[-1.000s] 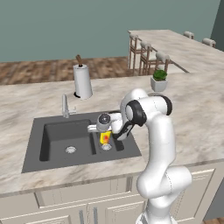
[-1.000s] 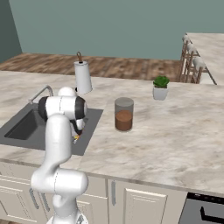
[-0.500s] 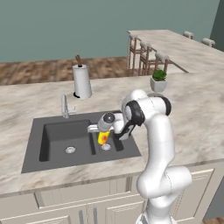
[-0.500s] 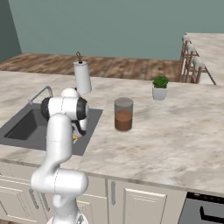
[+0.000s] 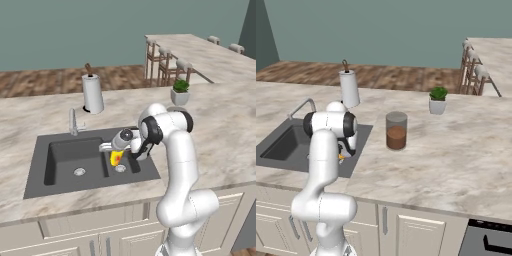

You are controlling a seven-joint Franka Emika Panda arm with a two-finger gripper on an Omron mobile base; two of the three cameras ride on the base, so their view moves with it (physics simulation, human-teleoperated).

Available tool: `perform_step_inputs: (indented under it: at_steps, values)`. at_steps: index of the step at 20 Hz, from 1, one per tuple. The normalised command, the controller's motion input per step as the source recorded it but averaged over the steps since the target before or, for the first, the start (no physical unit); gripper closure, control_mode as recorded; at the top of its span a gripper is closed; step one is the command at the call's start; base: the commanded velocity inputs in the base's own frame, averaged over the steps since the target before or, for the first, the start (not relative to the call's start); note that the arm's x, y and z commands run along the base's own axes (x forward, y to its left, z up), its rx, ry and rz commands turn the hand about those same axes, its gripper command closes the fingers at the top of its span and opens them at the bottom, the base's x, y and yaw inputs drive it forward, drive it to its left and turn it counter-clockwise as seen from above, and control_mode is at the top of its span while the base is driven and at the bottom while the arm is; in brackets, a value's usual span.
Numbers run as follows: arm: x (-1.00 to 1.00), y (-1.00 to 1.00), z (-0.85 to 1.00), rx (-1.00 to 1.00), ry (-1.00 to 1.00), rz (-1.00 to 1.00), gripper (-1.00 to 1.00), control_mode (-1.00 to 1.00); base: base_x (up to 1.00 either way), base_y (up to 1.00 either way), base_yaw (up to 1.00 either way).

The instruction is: Place the jar in the left basin and the cup in the right basin of the sink.

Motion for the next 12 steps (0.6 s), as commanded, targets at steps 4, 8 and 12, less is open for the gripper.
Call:
perform_step_inputs:
  at_steps: [4, 8, 12]
  values:
    - [0.07, 0.33, -0.74, -0.11, 0.0, -0.01, -1.0, -1.0, 0.0, 0.0, 0.0]
    - [0.01, 0.18, -0.18, -0.13, 0.0, 0.0, -1.0, -1.0, 0.0, 0.0, 0.0]
    - [0.0, 0.19, 0.17, -0.03, -0.03, 0.0, -1.0, -1.0, 0.0, 0.0, 0.0]
